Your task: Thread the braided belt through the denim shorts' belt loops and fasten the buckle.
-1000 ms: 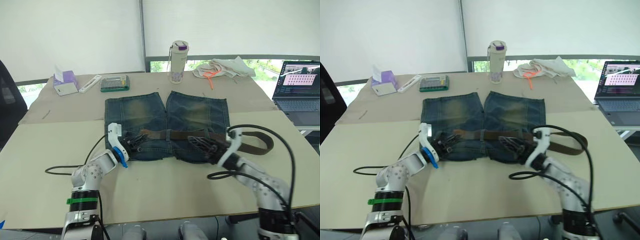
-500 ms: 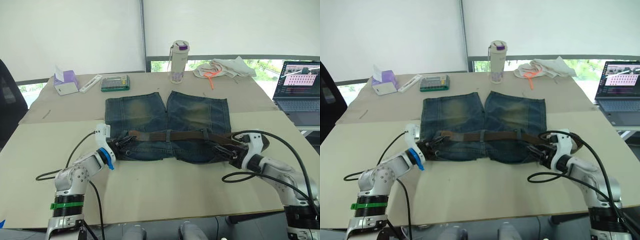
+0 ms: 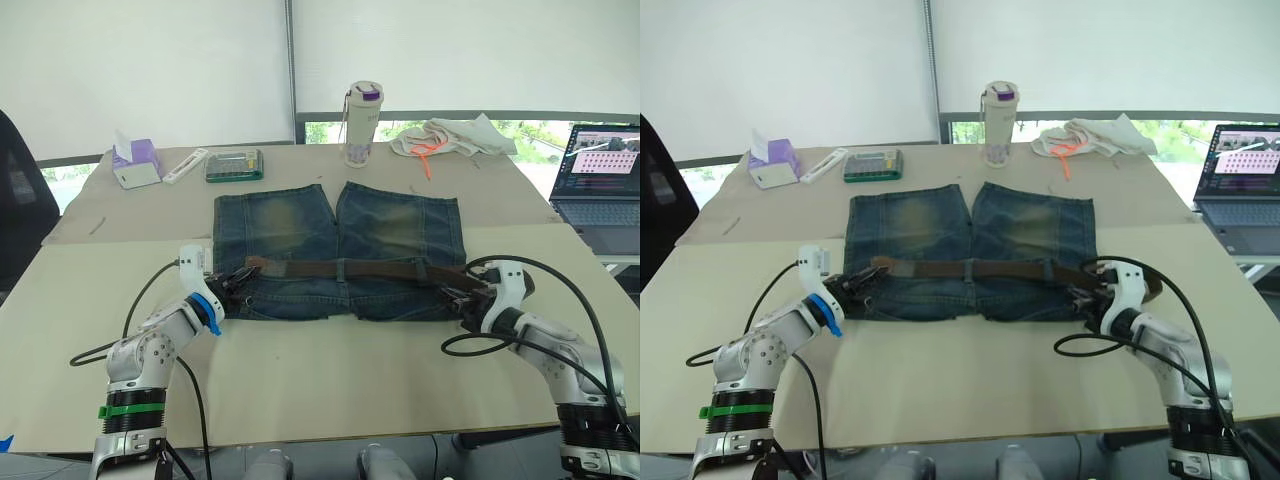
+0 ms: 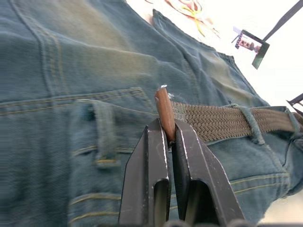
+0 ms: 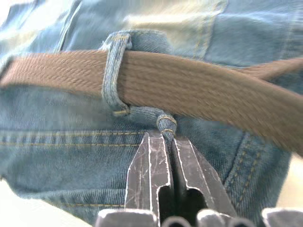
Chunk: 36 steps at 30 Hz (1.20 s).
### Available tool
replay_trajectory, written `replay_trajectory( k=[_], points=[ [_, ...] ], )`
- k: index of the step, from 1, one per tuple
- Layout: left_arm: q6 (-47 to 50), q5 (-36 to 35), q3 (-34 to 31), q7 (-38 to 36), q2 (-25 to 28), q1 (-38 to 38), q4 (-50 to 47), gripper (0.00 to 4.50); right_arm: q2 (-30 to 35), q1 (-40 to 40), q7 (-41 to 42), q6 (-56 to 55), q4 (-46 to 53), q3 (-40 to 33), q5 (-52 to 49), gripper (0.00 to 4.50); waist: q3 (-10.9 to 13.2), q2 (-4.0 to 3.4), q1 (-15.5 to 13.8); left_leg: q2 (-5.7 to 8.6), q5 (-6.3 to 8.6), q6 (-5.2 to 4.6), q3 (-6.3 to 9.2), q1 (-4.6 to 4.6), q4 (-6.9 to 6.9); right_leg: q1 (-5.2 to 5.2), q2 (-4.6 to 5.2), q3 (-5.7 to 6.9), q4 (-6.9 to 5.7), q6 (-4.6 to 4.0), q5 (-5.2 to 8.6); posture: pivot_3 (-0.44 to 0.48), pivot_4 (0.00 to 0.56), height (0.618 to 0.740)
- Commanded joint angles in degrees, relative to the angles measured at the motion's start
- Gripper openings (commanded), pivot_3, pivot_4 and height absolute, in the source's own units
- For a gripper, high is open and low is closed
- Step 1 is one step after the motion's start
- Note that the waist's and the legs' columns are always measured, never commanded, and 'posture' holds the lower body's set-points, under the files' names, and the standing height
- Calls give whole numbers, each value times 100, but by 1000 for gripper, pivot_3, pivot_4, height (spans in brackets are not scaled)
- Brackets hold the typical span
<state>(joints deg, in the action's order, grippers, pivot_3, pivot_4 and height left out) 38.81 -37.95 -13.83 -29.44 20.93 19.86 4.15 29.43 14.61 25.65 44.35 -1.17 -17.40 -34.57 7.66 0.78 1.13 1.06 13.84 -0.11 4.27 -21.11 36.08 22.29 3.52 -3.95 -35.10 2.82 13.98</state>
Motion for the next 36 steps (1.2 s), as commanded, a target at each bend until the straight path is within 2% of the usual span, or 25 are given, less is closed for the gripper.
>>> replay_trajectory(
  k=[1, 8, 17, 21, 25, 31, 36],
  points=[
    [-228, 100, -135, 60, -3, 148, 61, 0, -242, 131, -892, 257, -129, -941, -283, 30, 0, 0, -34, 0, 0, 0, 0, 0, 0, 0, 0, -1, -1, 0, 0, 0, 150, 740],
    [-335, 188, 1, 36, -145, 233, 166, 0, -623, -71, -2159, 878, 22, -2187, -914, 30, 0, -1, -175, 10, -1, 2, 6, -3, 3, -4, 19, 2, 2, 0, 0, 0, 150, 740],
    [-420, 302, 314, -150, -521, 599, 303, 0, -722, -398, -3511, 697, 137, -3410, -1244, 30, -2, 1, -235, 45, -2, 0, -4, -9, 13, -18, 54, 20, 4, 19, 9, 0, 150, 740],
    [-431, 313, 342, -232, -584, 697, 325, 0, -560, -531, -3581, 637, 126, -3626, -1310, 30, -2, 2, -193, 65, -3, -1, -8, -9, 14, -22, 65, 19, 3, 28, 12, 0, 150, 740],
    [-472, 376, 245, -426, -363, 691, 444, 0, -323, -549, -3538, 585, 25, -3764, -1378, 30, -2, 2, -177, 75, -6, -6, -7, -9, 14, -22, 73, 19, 0, 33, 15, 0, 150, 740],
    [-663, 355, -146, -583, 56, 685, 707, 0, -9, -535, -3338, 473, -190, -3659, -1241, 30, -2, 1, -120, 75, -7, -9, -7, -8, 11, -20, 72, 19, -1, 34, 16, 0, 150, 740],
    [-723, 230, -453, -626, 154, 667, 701, 0, 238, -505, -2734, 445, -280, -3295, -1183, 30, -2, 2, -101, 76, -8, -9, -8, -8, 11, -20, 74, 18, 0, 35, 16, 0, 150, 740]
  ],
)
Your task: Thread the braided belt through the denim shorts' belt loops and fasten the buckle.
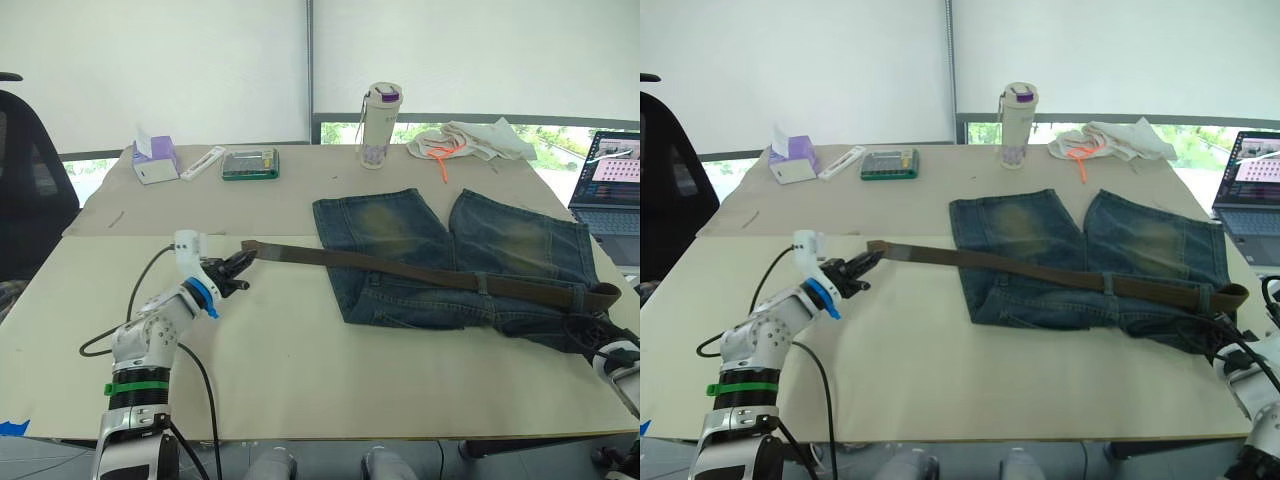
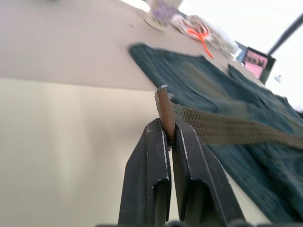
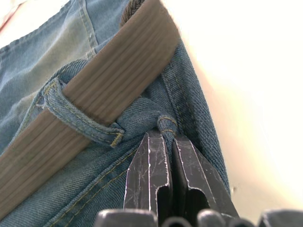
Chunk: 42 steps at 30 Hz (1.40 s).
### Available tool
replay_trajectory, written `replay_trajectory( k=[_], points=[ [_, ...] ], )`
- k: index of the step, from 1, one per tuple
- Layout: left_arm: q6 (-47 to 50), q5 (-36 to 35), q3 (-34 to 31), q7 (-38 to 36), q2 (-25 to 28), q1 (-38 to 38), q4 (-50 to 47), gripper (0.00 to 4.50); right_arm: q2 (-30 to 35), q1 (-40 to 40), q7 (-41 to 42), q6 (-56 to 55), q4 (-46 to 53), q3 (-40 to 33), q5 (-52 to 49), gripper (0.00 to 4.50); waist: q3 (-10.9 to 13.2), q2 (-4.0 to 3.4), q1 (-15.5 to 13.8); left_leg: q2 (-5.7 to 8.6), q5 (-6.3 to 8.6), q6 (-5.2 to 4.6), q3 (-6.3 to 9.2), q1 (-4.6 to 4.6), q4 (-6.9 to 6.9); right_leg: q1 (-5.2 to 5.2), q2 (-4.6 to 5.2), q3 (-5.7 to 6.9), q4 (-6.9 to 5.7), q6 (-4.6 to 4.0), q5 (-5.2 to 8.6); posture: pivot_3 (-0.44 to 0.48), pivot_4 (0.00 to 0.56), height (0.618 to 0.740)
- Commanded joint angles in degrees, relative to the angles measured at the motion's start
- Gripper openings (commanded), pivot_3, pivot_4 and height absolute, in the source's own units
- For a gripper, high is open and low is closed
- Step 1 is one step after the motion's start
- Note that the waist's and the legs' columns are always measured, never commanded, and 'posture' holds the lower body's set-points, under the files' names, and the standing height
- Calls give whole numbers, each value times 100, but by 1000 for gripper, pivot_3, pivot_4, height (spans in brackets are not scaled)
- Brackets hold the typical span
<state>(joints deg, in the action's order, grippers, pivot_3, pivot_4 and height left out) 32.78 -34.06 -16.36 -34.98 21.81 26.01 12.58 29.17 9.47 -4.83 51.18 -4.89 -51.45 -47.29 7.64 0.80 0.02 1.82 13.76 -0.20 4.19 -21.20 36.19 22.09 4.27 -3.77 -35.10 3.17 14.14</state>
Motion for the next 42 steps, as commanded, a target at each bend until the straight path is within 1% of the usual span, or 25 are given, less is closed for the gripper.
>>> replay_trajectory(
  k=[1, 3, 8, 11, 12, 15, 17, 18, 21, 25, 26, 28, 29, 31, 33, 34, 35, 38, 40, 42],
  points=[
    [-91, -189, -214, -74, 50, 31, -201, 0, 335, -23, 493, -308, 99, 249, 188, 30, 0, 0, 23, 0, 0, 0, 0, 0, 0, 0, 0, 0, 0, 0, 0, 0, 150, 740],
    [-60, -260, -244, -75, -13, -1, -315, 0, 439, -42, 643, -444, 45, 394, 372, 30, 0, 0, 48, 2, 0, 0, -2, 0, 0, 0, 2, -2, -1, 3, 1, 0, 150, 740],
    [-102, -430, -422, 134, -169, -13, -436, 0, 569, 76, 633, -679, -185, 347, 586, 30, 0, 0, 72, 0, 0, 0, 0, 1, 0, 0, 1, -3, -2, 4, 0, 0, 150, 740],
    [-69, -540, -482, 170, -204, 10, -482, 0, 636, 100, 832, -767, -215, 354, 606, 30, 0, 0, 68, 1, 0, 0, -1, 1, 0, 1, 2, -4, -3, 4, 0, 0, 150, 740],
    [-58, -563, -471, 166, -200, 11, -495, 0, 667, 91, 950, -737, -180, 382, 571, 30, 0, 0, 67, 2, 0, 0, -1, 0, 0, 1, 3, -4, -3, 4, 0, 0, 150, 740],
    [21, -704, -393, 26, -221, 12, -622, 0, 851, -59, 1641, -748, 104, 616, 491, 30, 0, 0, 70, 5, 0, 0, -1, -1, 1, 0, 5, -5, -1, 5, -1, 0, 150, 740],
    [206, -967, -348, -102, -279, -19, -855, 0, 1012, -219, 2199, -657, 350, 651, 304, 743, 1, 0, 74, 4, 0, 0, -2, -1, 0, 0, 5, -5, -1, 6, 0, 0, 150, 740],
    [316, -1117, -325, -161, -308, -49, -1002, 0, 1107, -293, 2413, -564, 462, 625, 200, 984, 1, 0, 77, 3, 0, 0, -2, -1, 0, 0, 4, -5, -1, 7, 0, 0, 150, 740],
    [694, -1626, -261, -339, -407, -140, -1448, 0, 1421, -661, 3174, -389, 680, 535, -59, 2037, 2, 2, 83, 2, 0, 0, -1, -1, 1, -1, 4, -6, -1, 9, 1, 0, 150, 740],
    [1183, -2337, -207, -434, -530, -227, -1900, 0, 1699, -1054, 3576, -450, 632, 396, -8, 3441, 4, 6, 72, -1, 0, 0, 0, 2, 3, -8, 0, -3, 1, 10, 2, 0, 150, 740],
    [1341, -2579, -155, -443, -584, -249, -2068, 0, 1702, -1048, 3701, -371, 722, 297, -214, 3774, 4, 7, 74, 1, 0, 0, -1, 2, 3, -8, 1, -5, 1, 11, 2, 0, 150, 740],
    [1604, -3003, -17, -464, -699, -283, -2380, 0, 1585, -1039, 3995, 65, 1214, 157, -1089, 4462, 12, 12, 85, 1, 0, 0, -1, 0, 3, -8, 2, -8, 0, 11, 2, 0, 150, 740],
    [1702, -3178, 42, -451, -755, -281, -2484, 0, 1491, -1045, 4068, 271, 1559, 210, -1540, 4487, 16, 17, 92, -1, 0, 0, 0, 0, 2, -7, 2, -12, 0, 11, 2, 0, 150, 740],
    [1832, -3421, 172, -457, -821, -253, -2629, 0, 1226, -1032, 3930, 574, 2204, 524, -2354, 4487, 15, 16, 108, -5, 1, 0, 4, 0, 1, -8, -2, -15, -2, 12, 2, 0, 150, 740],
    [1872, -3627, 259, -402, -937, -176, -2650, 0, 750, -1000, 3545, 709, 2821, 1197, -2973, 4487, 14, 19, 117, -22, 1, 0, 5, 1, 1, -11, -22, -14, -1, 11, 2, 0, 150, 740],
    [1873, -3724, 280, -339, -1014, -134, -2618, 0, 519, -1029, 3426, 738, 3123, 1638, -3069, 4487, 12, 17, 114, -40, 1, 1, 8, 2, 0, -13, -39, -14, -1, 13, 4, 0, 150, 740],
    [1886, -3810, 293, -304, -1048, -118, -2601, 0, 318, -1049, 3325, 706, 3306, 1930, -3143, 4487, 8, 11, 107, -47, 1, 1, 9, 2, -1, -12, -49, -12, 1, 16, 6, 0, 150, 740],
    [1926, -4033, 335, -233, -1088, -146, -2609, 0, -485, -919, 2678, 410, 3497, 2667, -3597, 4487, 7, 7, 81, -67, 1, 2, 7, -8, 1, 8, -70, -14, 3, 15, 6, 0, 150, 740],
    [1980, -4218, 398, -202, -1097, -213, -2675, 0, -1023, -743, 2262, 190, 3595, 3138, -3938, 4487, 7, 8, 76, -69, 2, 2, 20, -8, 0, 9, -69, -16, 6, -13, -11, 0, 150, 740],
    [2006, -4286, 490, -212, -1066, -278, -2747, 0, -1473, -521, 1833, -81, 3582, 3428, -4143, 4487, 7, 5, 74, -72, 2, 2, 34, -7, 1, 13, -65, -20, 6, -14, -12, 0, 150, 740]
  ],
)
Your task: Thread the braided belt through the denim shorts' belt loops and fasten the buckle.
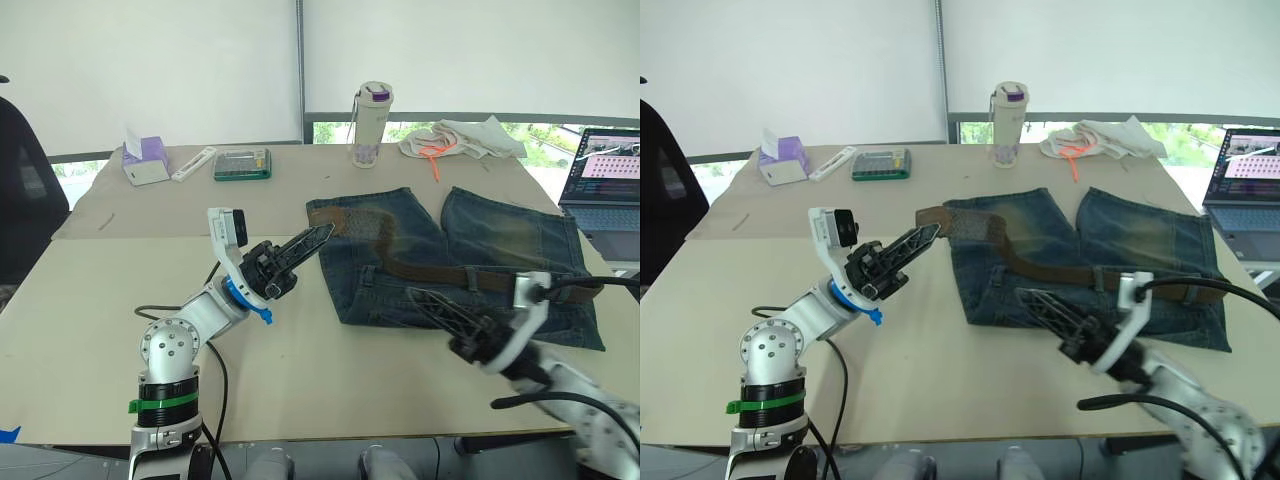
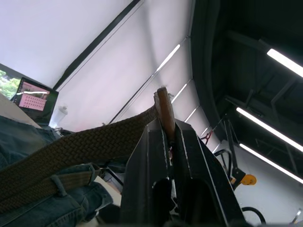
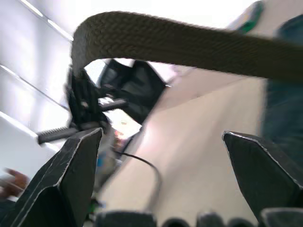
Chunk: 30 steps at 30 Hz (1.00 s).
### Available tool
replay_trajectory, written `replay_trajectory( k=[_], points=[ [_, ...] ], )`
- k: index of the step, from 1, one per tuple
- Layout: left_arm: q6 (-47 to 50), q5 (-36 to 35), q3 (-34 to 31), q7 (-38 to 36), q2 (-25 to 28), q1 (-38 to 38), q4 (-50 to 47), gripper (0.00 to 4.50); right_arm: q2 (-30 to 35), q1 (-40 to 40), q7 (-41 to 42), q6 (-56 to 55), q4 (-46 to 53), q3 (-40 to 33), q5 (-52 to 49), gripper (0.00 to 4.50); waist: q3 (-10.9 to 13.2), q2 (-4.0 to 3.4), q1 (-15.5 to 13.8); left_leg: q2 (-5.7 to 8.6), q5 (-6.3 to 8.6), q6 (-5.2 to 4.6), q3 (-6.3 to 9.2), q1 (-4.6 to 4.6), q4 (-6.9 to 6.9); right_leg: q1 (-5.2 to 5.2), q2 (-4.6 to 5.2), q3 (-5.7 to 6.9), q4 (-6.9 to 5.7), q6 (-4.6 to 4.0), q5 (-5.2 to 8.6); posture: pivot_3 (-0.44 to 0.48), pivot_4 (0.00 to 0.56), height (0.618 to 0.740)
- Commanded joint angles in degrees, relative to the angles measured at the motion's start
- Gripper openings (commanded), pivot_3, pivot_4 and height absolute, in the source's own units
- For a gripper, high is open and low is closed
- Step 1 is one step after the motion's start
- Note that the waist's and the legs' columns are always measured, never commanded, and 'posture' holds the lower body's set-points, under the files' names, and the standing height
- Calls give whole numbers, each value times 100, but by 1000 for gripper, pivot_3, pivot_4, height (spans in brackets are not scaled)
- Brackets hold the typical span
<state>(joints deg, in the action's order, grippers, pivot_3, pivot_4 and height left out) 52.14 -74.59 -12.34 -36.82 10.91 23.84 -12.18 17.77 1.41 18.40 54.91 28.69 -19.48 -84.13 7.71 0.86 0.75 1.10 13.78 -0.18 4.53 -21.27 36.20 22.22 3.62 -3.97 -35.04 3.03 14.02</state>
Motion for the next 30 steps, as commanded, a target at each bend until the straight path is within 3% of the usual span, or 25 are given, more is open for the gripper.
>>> replay_trajectory(
  k=[1, 5, 10, 11, 13, 17, 19, 24, 30],
  points=[
    [73, -232, 120, -29, 33, -79, -288, 0, -490, 375, -645, -590, 202, 320, -520, 4487, -1, 1, 5, 3, 0, 0, 0, 1, -1, 0, 3, 0, -1, 0, 0, 0, 150, 740],
    [11, -210, 154, -32, 80, -160, -287, 0, -888, 561, -1002, -1132, 168, 346, -1027, 4487, -1, 1, -5, 3, 0, 1, 2, 7, -1, -1, 1, 3, 0, -1, 0, 0, 150, 740],
    [-39, -123, 218, -105, 143, -297, -272, 0, -836, 606, -1062, -1435, 218, 421, -1439, 4487, -1, 0, 13, 3, 0, 0, 0, 8, -3, 0, 0, 3, 1, -3, -1, 0, 150, 740],
    [-51, -104, 232, -116, 146, -305, -264, 0, -806, 605, -1059, -1460, 221, 454, -1461, 3990, -1, 0, 14, 3, 0, 0, 0, 9, -3, 0, -2, 3, 0, -5, -1, 0, 150, 740],
    [-65, -94, 244, -124, 150, -308, -252, 0, -753, 597, -1042, -1510, 232, 521, -1469, 3488, -1, 0, 21, 2, 0, 0, -1, 11, -3, 0, -7, 2, 0, -8, -1, 0, 150, 740],
    [-128, -46, 251, -114, 142, -301, -217, 0, -670, 540, -977, -1543, 260, 665, -1413, 1912, -1, 0, 26, 0, 0, 0, -4, 11, -6, 1, -10, 3, 0, -12, 0, 0, 150, 740],
    [-166, -21, 248, -109, 139, -287, -191, 0, -603, 481, -889, -1505, 273, 757, -1326, 1363, -1, 0, 24, 0, 0, 0, -5, 11, -6, 1, -10, 3, 0, -12, 0, 0, 150, 740],
    [-203, 33, 282, -134, 138, -268, -161, 0, -457, 390, -791, -1530, 209, 959, -1064, 1363, -1, 0, 23, 0, 0, 0, -6, 11, -6, 1, -10, 3, 0, -13, 0, 0, 150, 740],
    [-218, 80, 332, -152, 140, -253, -137, 0, -279, 292, -716, -1795, 151, 534, -1242, 1363, -1, 0, 7, 2, 0, 0, -8, 10, -7, 0, -9, 3, 2, -13, 1, 0, 150, 740]
  ],
)
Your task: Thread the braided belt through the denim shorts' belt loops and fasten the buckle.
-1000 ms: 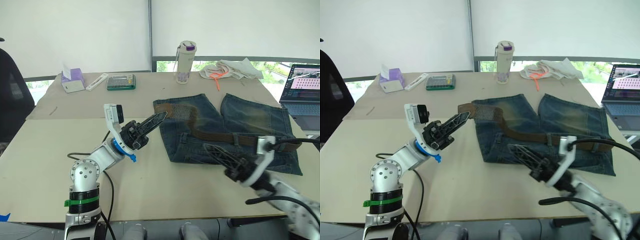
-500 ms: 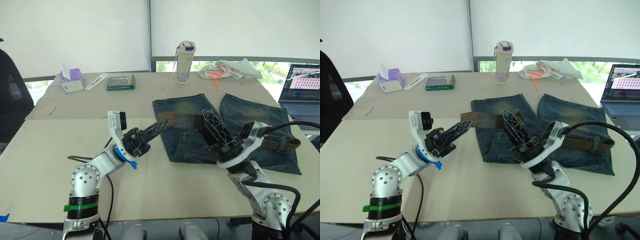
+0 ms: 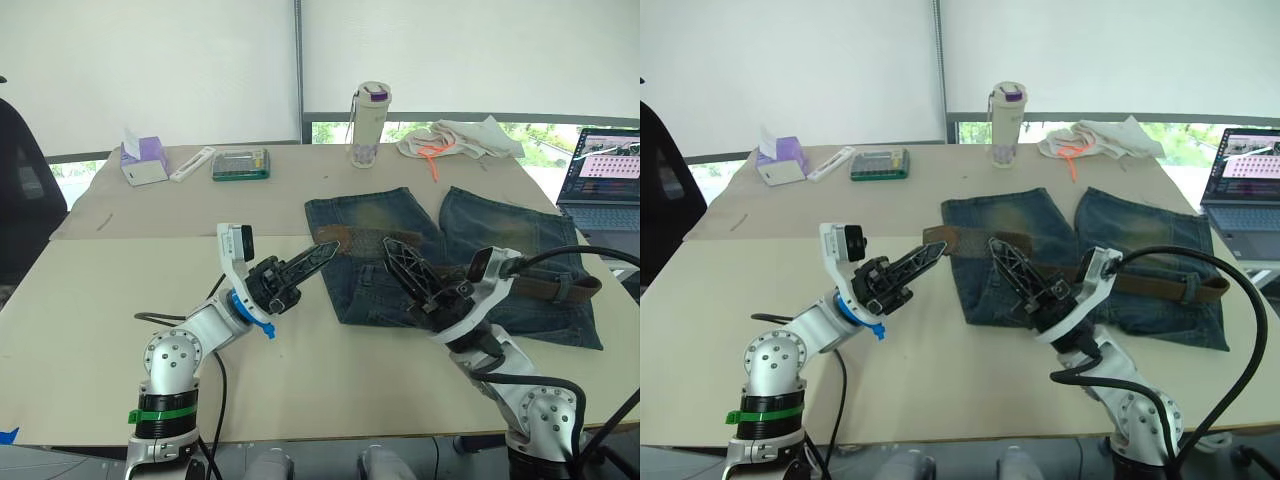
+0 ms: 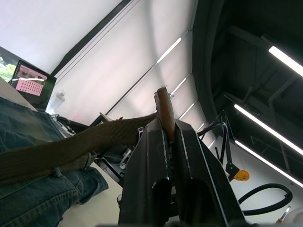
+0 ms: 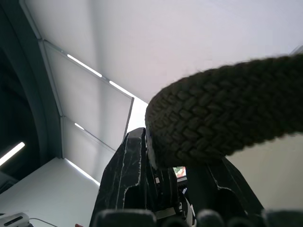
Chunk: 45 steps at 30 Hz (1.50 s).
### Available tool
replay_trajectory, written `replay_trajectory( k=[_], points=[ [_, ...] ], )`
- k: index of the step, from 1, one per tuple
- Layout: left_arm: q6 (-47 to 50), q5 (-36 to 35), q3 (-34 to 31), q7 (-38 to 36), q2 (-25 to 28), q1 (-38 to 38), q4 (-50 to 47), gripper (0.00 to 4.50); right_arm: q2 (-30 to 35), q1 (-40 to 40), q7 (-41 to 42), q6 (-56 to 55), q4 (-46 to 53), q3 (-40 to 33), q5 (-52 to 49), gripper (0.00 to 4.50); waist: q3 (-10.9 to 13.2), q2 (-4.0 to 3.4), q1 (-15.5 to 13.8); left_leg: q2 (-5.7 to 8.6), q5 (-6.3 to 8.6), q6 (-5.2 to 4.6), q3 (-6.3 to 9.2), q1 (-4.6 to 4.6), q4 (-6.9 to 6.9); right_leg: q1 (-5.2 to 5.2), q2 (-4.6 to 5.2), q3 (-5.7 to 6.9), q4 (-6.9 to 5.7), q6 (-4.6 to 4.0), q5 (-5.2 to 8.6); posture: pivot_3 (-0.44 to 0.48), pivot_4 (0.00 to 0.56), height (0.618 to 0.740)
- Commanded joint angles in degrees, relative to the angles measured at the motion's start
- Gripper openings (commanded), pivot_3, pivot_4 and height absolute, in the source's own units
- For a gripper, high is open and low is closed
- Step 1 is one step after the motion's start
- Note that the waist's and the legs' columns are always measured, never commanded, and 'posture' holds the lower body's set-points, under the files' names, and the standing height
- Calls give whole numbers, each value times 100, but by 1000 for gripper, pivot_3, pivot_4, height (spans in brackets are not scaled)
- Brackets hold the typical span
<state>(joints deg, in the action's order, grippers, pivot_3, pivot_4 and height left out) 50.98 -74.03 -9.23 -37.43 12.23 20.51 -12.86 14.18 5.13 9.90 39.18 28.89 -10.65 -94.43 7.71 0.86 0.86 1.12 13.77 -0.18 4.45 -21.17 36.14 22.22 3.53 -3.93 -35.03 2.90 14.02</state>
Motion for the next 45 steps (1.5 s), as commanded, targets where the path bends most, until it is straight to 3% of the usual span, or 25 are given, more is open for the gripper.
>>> replay_trajectory(
  k=[1, 7, 12, 16, 21, 27, 34, 41, 45],
  points=[
    [-102, 27, 27, -99, 15, 83, -59, 0, 112, -125, 147, -256, 140, -417, -265, 1363, 0, 0, -10, 0, 0, 0, 0, -1, 0, 0, 0, 0, 0, 0, 0, 0, 150, 740],
    [-174, -8, -42, -37, -68, 240, 44, 0, 359, -794, 578, -120, 318, -400, 81, 1363, 0, 0, -6, -2, 0, 0, -6, 0, -2, 0, -2, 1, 0, 0, 1, 0, 150, 740],
    [-136, -259, -96, 43, -118, 467, -12, 0, 434, -981, 758, -225, 153, 393, 1659, 1363, 0, 1, 27, -5, 0, 0, -17, -1, -2, 1, -4, 1, 0, 10, 7, 0, 150, 740],
    [-73, -428, -108, 147, -100, 552, -90, 0, 350, -547, 672, -480, -98, 925, 2998, 1363, 0, 0, 32, -6, 0, 0, -17, 1, -3, 2, -8, 1, 0, 16, 11, 0, 150, 740],
    [-34, -580, -91, 227, -60, 570, -159, 0, -257, 254, 128, -1031, -687, 1169, 4351, 1363, 1, 2, 15, -4, -3, 5, -11, 0, -3, 5, -7, 1, -1, 9, 6, 0, 150, 740],
    [3, -717, -31, 301, -50, 544, -233, 0, -1022, 1032, 18, -1458, -1409, 1389, 5257, 1363, 1, 3, 6, 0, -4, 8, -3, -1, -5, 6, -2, 2, 0, -4, -2, 0, 150, 740],
    [-41, -699, -71, 299, -5, 450, -208, 0, -1768, 1103, -1297, -3061, -1988, 95, 6271, 1363, 1, 3, -28, 4, -13, 22, 1, -2, -10, 6, -1, 5, 0, -8, -4, 0, 150, 740],
    [-112, -465, -35, 206, 11, 305, -46, 0, -1577, 706, -1770, -4019, -1731, -671, 7070, 1363, 1, 0, 46, 3, -19, 34, -3, 3, -16, 7, -3, -2, -6, -9, -5, 0, 150, 740],
    [-345, 227, 126, 254, -24, 270, 331, 0, -1288, 448, -1756, -3864, -1247, -906, 7051, 1363, -3, -12, 73, -1, -19, 34, -13, 7, -21, 5, -9, -1, -8, -15, -4, 0, 150, 740]
  ],
)
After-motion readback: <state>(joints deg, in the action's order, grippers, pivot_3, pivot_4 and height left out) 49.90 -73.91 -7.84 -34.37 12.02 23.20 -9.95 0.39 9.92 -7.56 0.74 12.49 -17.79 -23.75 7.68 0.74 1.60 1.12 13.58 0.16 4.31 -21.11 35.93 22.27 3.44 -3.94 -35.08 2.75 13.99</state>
